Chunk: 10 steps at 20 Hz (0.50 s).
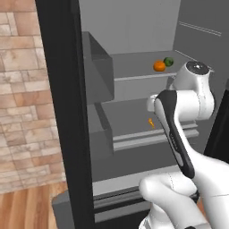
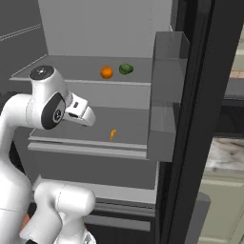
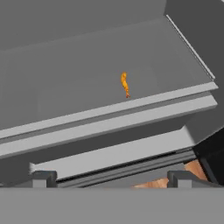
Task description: Open the fridge, remove the tangerine, avocado, and shrimp, and place them on any counter.
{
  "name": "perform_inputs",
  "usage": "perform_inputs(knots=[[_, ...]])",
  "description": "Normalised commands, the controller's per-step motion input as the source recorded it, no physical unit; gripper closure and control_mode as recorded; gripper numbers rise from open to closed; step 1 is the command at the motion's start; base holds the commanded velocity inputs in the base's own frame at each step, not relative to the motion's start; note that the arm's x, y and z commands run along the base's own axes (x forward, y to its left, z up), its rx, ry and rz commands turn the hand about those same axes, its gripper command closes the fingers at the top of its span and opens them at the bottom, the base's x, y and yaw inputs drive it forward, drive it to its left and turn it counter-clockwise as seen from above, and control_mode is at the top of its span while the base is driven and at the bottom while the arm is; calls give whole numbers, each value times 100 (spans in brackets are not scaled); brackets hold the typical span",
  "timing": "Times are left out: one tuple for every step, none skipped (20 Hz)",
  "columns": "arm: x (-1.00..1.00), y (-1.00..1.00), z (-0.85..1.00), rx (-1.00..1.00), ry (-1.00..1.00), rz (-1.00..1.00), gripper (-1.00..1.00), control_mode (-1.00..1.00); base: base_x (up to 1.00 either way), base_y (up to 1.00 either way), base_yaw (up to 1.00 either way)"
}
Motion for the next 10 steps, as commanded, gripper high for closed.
perform_inputs(knots=[[0,0,0,0,0,0,-100,100,100,0,-9],[0,0,0,0,0,0,-100,100,100,0,-7],[0,0,0,0,0,0,-100,100,100,0,-7],[0,0,0,0,0,0,-100,100,100,0,-5],[0,0,0,0,0,0,-100,100,100,0,-3],[0,0,0,0,0,0,-100,100,100,0,-1],[0,0,0,0,0,0,-100,100,76,0,0],[16,-2,0,0,0,0,-100,-100,0,0,0],[-7,-11,22,0,-12,0,-100,-100,0,0,0],[-24,-24,38,0,-26,3,-100,-100,0,0,0]])
